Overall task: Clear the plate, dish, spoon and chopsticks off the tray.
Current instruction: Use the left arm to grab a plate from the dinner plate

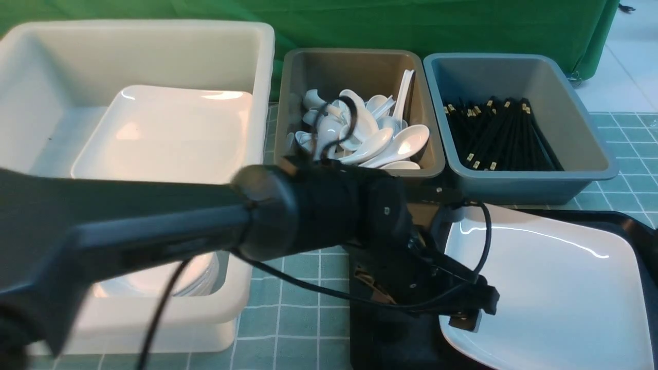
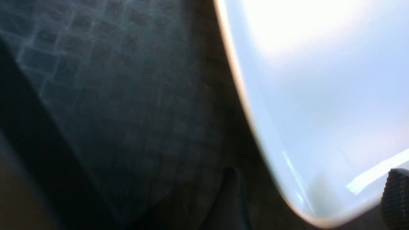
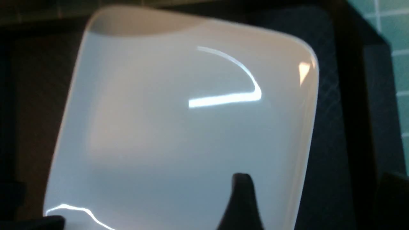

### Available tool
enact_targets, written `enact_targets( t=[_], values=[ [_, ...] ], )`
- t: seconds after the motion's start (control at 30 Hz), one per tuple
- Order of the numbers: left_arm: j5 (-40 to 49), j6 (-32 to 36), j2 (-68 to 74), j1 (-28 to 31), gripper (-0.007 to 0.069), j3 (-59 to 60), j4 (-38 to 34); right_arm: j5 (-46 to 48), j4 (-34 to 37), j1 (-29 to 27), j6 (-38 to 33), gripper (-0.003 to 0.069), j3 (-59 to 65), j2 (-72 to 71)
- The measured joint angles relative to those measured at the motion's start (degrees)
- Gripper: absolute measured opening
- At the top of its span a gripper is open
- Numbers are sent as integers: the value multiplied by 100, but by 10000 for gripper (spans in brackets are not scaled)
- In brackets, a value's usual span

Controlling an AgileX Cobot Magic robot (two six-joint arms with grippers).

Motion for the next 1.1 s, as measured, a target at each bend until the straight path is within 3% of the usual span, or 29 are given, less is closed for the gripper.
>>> enact_targets(
  t=[0.23,0.33,0.4,0.47,0.5,0.53,0.63,0.9,1.1],
  values=[
    [-53,-35,399,0,513,-203,-275,2,0,0,0,536,0,-419],
    [-137,-35,496,0,408,-223,-451,19,0,0,0,535,0,-424],
    [-138,-35,521,0,377,-243,-517,23,0,0,0,535,0,-424],
    [-201,-35,584,0,288,-257,-605,23,0,0,0,535,0,-424],
    [-210,-35,597,0,281,-257,-621,23,0,0,0,535,0,-424],
    [-270,-41,627,0,212,-262,-673,25,0,0,0,535,0,-424],
    [-404,-139,659,0,129,-276,-813,25,0,0,0,534,0,-424],
    [-156,-64,513,0,125,-295,-605,25,0,0,0,534,0,-424],
    [-6,31,70,71,62,-265,-520,25,0,0,0,534,0,-424]
  ],
)
